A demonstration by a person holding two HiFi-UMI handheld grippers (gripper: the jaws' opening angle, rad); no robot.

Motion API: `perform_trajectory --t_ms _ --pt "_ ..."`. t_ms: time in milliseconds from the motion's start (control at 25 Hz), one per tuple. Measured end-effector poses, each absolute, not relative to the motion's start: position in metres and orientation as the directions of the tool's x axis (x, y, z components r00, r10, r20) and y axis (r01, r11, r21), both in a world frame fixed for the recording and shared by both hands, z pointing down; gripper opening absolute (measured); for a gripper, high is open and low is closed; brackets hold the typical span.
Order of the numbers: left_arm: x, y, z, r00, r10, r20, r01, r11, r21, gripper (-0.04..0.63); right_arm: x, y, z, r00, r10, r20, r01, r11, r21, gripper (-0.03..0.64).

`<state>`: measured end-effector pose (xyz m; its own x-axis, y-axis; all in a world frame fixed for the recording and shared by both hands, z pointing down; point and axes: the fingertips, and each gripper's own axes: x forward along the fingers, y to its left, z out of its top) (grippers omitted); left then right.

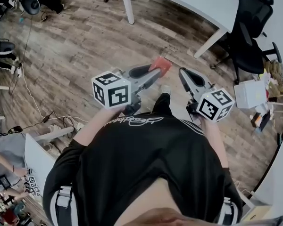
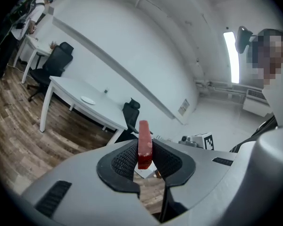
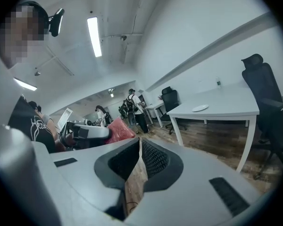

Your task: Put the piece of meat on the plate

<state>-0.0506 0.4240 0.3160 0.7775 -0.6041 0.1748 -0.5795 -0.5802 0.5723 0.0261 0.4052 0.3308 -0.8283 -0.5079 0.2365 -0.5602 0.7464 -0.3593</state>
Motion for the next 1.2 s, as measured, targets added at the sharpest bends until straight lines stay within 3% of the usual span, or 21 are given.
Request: perform_trajectory --t_ms 440,1200 --pt "-0.048 0.321 0.337 0.749 -0.628 0.211 -0.607 -0.522 0.599 0.092 0.028 0.297 0.346 -0.852 -0.471 0.230 -0.524 0.752 -0.400 0.020" --pt "0.013 0.105 0.332 0.718 -0.657 0.229 -0.636 -0.486 0.599 0.092 0.087 0.078 0.340 -0.877 -0.419 0.234 -0.480 0.783 -0.396 0.020"
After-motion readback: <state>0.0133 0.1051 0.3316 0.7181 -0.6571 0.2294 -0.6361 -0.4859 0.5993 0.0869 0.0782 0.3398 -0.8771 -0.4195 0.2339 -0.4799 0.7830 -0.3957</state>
